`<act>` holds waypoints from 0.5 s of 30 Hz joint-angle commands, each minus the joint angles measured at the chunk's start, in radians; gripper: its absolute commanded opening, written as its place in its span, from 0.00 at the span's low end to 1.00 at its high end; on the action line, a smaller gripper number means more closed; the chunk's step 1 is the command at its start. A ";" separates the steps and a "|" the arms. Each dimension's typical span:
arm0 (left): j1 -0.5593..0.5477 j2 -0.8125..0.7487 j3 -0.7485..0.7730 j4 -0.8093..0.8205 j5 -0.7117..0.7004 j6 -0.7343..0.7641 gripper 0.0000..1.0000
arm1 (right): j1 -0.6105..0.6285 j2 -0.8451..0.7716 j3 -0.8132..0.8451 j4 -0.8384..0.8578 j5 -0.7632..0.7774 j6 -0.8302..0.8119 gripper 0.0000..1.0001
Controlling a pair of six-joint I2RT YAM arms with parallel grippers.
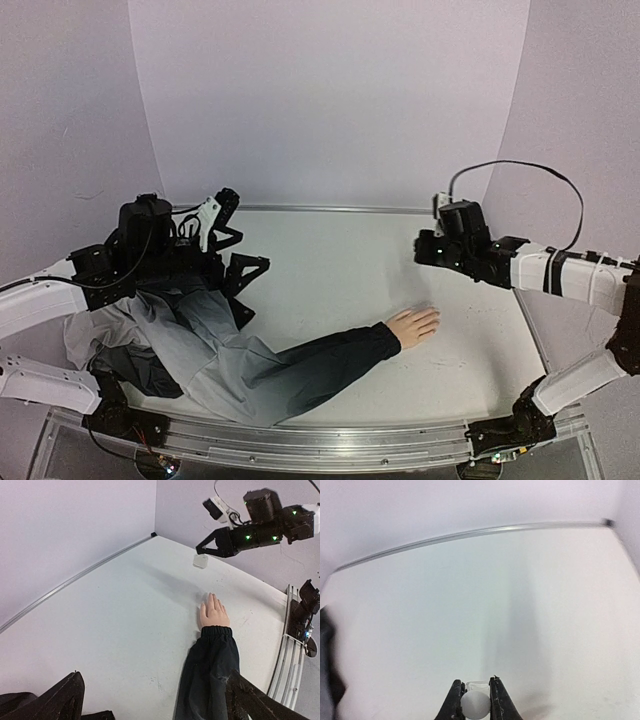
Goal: Paint the nails
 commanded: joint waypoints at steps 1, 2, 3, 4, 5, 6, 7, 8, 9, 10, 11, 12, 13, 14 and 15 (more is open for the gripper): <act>0.003 -0.066 -0.017 0.032 -0.102 -0.002 0.99 | -0.233 -0.030 -0.138 0.013 0.248 0.143 0.00; 0.003 -0.074 -0.022 0.032 -0.107 -0.001 0.99 | -0.283 -0.020 -0.162 0.025 0.260 0.152 0.00; 0.003 -0.081 -0.027 0.032 -0.115 -0.001 0.99 | -0.331 -0.011 -0.181 0.040 0.276 0.165 0.00; 0.004 -0.087 -0.031 0.032 -0.120 -0.001 0.99 | -0.373 -0.001 -0.197 0.059 0.279 0.166 0.00; 0.004 -0.092 -0.034 0.032 -0.125 -0.001 0.99 | -0.409 0.010 -0.212 0.083 0.277 0.165 0.00; 0.005 -0.094 -0.036 0.032 -0.127 0.000 0.99 | -0.446 0.024 -0.225 0.104 0.267 0.168 0.00; 0.005 -0.097 -0.038 0.032 -0.127 -0.001 0.99 | -0.476 0.040 -0.236 0.124 0.263 0.174 0.00; 0.005 -0.100 -0.040 0.032 -0.127 -0.001 0.99 | -0.502 0.063 -0.244 0.140 0.262 0.185 0.00; 0.005 -0.105 -0.042 0.032 -0.128 -0.002 0.99 | -0.522 0.089 -0.245 0.149 0.256 0.202 0.00; 0.005 -0.105 -0.042 0.032 -0.129 -0.003 0.99 | -0.550 0.110 -0.237 0.142 0.227 0.218 0.00; 0.005 -0.109 -0.043 0.032 -0.130 -0.003 0.99 | -0.564 0.127 -0.235 0.141 0.214 0.239 0.00; 0.005 -0.111 -0.044 0.031 -0.130 -0.005 1.00 | -0.567 0.138 -0.233 0.140 0.219 0.259 0.00; 0.005 -0.111 -0.044 0.032 -0.130 -0.006 0.99 | -0.567 0.145 -0.233 0.139 0.228 0.281 0.00; 0.005 -0.111 -0.044 0.032 -0.129 -0.007 0.99 | -0.568 0.151 -0.236 0.137 0.244 0.308 0.00; 0.005 -0.113 -0.046 0.032 -0.128 -0.007 0.99 | -0.567 0.156 -0.243 0.133 0.259 0.337 0.00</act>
